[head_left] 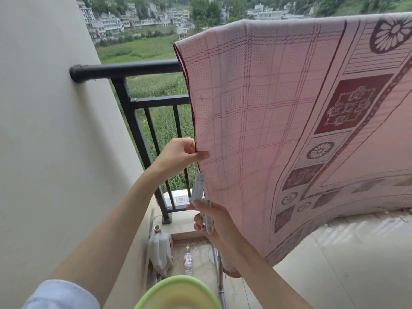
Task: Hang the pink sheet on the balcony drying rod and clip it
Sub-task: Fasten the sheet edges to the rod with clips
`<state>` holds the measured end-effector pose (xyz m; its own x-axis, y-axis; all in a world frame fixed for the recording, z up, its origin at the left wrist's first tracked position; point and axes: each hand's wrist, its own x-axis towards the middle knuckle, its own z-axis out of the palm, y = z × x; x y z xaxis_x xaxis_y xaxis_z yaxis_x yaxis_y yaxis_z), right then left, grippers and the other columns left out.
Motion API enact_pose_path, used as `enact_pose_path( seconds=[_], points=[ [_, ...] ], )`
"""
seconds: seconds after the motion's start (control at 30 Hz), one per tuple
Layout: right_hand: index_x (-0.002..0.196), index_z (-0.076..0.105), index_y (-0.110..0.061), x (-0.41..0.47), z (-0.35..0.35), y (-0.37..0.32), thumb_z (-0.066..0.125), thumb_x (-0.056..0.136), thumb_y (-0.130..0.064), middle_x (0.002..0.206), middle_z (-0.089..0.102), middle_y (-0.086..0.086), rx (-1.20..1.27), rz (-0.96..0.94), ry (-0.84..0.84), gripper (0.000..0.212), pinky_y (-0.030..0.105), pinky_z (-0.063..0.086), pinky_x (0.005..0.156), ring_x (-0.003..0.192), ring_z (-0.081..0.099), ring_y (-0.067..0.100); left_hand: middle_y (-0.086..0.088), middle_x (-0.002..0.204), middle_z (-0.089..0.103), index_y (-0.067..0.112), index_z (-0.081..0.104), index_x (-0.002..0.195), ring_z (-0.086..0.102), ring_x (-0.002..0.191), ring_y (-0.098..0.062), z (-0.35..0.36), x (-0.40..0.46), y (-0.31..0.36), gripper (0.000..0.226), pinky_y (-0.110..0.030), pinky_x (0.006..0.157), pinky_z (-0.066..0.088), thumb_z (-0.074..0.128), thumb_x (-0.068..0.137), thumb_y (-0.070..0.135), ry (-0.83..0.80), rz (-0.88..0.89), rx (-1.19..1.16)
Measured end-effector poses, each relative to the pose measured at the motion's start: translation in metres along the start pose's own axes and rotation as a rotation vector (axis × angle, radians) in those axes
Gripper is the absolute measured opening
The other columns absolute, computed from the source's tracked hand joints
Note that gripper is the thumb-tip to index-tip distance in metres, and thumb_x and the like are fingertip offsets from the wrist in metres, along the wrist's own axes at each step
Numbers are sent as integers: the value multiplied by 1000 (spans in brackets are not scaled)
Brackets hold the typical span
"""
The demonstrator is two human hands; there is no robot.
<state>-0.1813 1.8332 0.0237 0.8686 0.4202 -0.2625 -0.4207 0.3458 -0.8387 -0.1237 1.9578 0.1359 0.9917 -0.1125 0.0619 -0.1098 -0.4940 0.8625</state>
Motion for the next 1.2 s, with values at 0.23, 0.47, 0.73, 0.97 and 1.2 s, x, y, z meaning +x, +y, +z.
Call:
enact_pose_path(
  seconds=[0.23,0.47,0.73,0.97,1.2],
  points=[
    [77,71,-11,11,19,8,68,72,-27,76,59,9,139,-66,4,17,25,30,55,51,37,10,-10,89,71,11,62,74,66,90,-28,0,-4,2,27,-42,88,50,70,71,36,95,-18,-1],
    [87,61,-7,17,31,-3,62,72,-23,70,67,-1,343,-101,-15,22,19,37,50,51,38,9,-7,81,72,12,62,72,68,83,-25,2,-4,2,31,-42,84,54,70,64,42,143,17,-1],
    [98,57,-9,26,36,-13,53,87,-18,76,66,-1,455,-109,-72,15,18,35,49,49,40,7,-9,77,71,14,61,70,68,76,-25,5,-6,-2,27,-44,75,56,70,69,40,213,47,32],
    [108,58,-14,34,20,-7,82,58,-46,73,58,-1,301,-118,-192,64,19,39,48,46,43,5,2,71,61,17,63,72,52,68,-10,4,-9,-9,24,-25,68,43,68,72,40,183,57,-7],
    [86,61,-15,27,-52,36,72,77,-20,61,53,-7,-414,-52,287,15,21,40,56,56,46,10,10,91,67,27,62,94,60,91,-12,30,-22,-89,14,-27,78,46,51,92,18,306,-89,-406]
  ],
)
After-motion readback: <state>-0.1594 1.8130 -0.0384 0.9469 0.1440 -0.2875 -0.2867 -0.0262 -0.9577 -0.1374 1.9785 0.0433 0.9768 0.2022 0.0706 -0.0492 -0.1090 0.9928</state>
